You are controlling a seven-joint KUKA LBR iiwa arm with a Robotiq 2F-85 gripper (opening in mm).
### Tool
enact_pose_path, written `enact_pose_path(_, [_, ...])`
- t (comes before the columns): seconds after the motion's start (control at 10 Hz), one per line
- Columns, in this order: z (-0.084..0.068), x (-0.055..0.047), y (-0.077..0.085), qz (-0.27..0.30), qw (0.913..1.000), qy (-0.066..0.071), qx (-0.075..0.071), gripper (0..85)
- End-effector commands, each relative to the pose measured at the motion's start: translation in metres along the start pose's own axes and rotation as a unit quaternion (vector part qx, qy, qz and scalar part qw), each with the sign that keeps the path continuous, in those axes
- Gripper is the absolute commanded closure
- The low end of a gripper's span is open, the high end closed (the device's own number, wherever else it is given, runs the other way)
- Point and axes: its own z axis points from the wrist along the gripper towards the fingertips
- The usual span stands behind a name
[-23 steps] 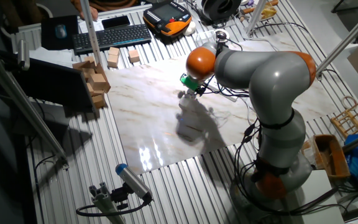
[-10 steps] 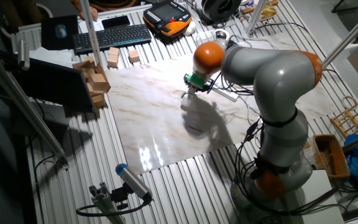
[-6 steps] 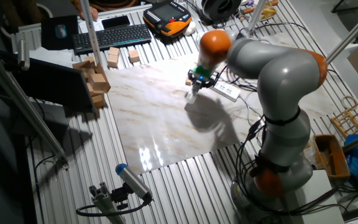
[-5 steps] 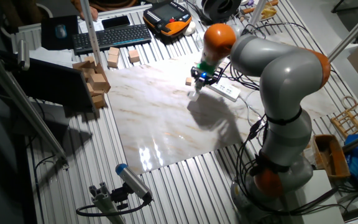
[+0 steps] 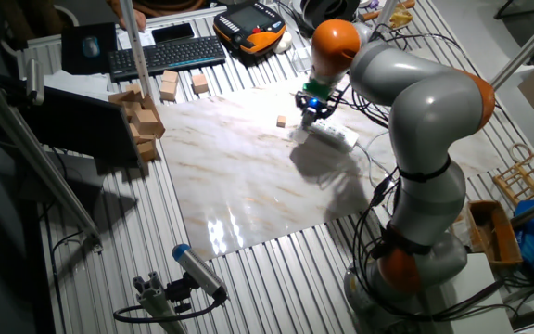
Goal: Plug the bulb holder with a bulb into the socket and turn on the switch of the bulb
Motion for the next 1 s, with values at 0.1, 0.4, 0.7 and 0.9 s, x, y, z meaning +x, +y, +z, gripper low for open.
enact_pose_path(0.1, [0.01, -0.014, -0.017, 0.009, 0.9999, 0.012, 0.001, 85.0])
enact_pose_path(0.4, [0.012, -0.025, -0.027, 0.03, 0.9993, 0.018, 0.015, 85.0])
enact_pose_path(0.7, [0.028, -0.033, -0.026, 0.055, 0.9983, 0.021, 0.003, 85.0])
enact_pose_path(0.9, [0.03, -0.034, -0.026, 0.06, 0.9979, 0.024, 0.002, 85.0])
